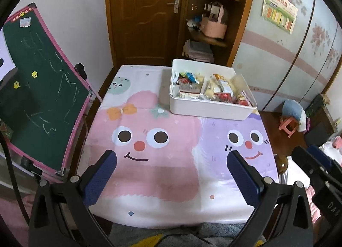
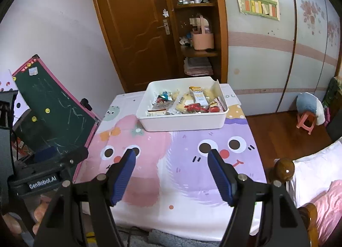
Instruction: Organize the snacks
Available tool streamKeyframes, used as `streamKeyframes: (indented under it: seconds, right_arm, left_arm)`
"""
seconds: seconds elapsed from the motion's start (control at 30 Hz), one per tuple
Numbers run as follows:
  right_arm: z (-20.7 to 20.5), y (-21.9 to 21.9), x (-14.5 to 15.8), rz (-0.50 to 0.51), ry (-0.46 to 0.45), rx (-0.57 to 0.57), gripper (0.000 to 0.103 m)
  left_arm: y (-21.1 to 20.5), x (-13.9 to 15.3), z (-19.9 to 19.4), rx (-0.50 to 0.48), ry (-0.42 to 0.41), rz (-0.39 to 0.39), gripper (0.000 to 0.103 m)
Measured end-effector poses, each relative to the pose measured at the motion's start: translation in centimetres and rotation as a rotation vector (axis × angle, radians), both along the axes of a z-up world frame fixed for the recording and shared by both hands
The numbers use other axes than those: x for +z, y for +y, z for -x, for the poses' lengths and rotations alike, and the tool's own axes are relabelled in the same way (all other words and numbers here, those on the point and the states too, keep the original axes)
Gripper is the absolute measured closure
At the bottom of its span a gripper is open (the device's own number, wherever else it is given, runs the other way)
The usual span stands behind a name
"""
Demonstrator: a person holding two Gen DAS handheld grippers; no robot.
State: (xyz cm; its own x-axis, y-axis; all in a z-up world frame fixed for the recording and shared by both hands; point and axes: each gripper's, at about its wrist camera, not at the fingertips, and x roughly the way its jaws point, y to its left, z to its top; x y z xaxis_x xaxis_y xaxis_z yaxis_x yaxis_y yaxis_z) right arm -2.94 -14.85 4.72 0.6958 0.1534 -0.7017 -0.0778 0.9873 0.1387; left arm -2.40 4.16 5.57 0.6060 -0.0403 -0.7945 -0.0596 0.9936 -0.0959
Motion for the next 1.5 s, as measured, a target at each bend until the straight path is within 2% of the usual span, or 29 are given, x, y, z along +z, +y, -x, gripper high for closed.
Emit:
streamKeyframes:
  seconds: [0.23,0.6,1.5]
  right_arm:
    - [-0.5,0.4,-1.1,0.007,0.042,0.013,0.033]
    - [-0.7,1.4,-1.4,0.034,0.048,0.039,0.033]
    - [-1.1,1.4,-2.3,0.024,0.076,0.047,0.033]
  left_arm:
    - [-0.8,-1.0,-0.4,-0.031,0.031,-0.002,0.0]
    - [-1.6,-0.7,-0.3,-0.045,0.009,-0.041,0.0]
    - [-1.6,-1.0,-0.6,-0.044,0.013,-0.058,0.001]
